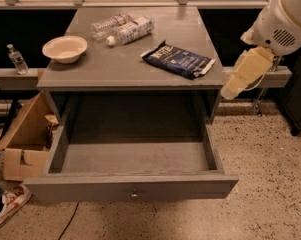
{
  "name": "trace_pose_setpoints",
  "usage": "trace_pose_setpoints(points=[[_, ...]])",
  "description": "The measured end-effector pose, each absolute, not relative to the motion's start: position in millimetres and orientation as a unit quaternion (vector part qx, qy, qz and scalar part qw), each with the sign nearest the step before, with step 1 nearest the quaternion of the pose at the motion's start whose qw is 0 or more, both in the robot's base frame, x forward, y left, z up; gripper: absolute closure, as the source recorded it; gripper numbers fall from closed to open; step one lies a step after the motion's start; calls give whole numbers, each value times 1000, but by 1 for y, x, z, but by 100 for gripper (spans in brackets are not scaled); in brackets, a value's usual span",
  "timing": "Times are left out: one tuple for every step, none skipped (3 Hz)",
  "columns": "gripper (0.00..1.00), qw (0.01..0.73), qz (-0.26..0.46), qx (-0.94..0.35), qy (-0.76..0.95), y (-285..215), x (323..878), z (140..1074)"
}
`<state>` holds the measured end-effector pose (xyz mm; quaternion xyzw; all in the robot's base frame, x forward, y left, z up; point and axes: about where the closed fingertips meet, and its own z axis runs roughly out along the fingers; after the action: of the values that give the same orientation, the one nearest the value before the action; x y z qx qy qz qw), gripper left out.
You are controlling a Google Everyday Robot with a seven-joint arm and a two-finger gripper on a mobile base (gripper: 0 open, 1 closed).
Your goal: Place blue chip bag into top drawer
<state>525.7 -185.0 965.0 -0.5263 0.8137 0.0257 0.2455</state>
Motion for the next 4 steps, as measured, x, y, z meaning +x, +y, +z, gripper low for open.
trace_pose_setpoints(points=[[0,265,33,-500,824,-163,566,955],[0,265,33,-500,824,-163,566,955],[0,274,37,-485,830,-157,588,943],[0,296,37,-447,843,-156,630,929]])
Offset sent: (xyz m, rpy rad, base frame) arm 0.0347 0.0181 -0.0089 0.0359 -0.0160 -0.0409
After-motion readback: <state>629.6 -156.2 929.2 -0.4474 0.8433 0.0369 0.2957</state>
